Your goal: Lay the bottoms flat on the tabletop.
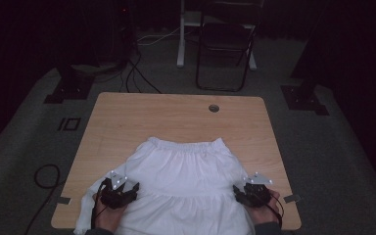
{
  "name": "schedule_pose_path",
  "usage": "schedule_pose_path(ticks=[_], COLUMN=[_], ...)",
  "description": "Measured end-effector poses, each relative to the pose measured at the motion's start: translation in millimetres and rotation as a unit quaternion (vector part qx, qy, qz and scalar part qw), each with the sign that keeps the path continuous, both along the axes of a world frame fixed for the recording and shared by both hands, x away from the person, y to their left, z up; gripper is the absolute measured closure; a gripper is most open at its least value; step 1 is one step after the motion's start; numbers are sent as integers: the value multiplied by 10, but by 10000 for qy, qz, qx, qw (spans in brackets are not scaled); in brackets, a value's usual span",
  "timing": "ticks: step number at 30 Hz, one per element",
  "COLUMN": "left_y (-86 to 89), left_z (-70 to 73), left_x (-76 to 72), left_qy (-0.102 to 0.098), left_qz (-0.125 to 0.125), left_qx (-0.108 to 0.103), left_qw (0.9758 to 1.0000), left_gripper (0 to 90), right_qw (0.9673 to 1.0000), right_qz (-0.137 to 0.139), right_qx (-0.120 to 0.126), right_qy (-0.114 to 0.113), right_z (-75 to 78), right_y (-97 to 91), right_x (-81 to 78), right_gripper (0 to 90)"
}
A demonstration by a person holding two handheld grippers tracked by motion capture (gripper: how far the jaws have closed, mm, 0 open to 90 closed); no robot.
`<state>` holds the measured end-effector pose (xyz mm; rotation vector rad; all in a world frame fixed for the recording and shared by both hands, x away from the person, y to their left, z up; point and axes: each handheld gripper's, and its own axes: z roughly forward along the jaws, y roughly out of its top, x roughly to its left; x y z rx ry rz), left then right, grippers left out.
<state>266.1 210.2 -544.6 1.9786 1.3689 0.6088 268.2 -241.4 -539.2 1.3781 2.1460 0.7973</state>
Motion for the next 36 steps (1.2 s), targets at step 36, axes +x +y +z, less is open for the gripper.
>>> schedule_pose_path(ticks=[36], left_y=[40], left_z=[26], left_x=[260], left_qy=[52], left_qz=[15], left_qx=[119], left_qw=[9999], left_gripper=[403], right_qw=[9997], right_qz=[48], right_qx=[244], right_qy=[-46], right_z=[43], right_y=[98], right_x=[134], right_gripper=[397])
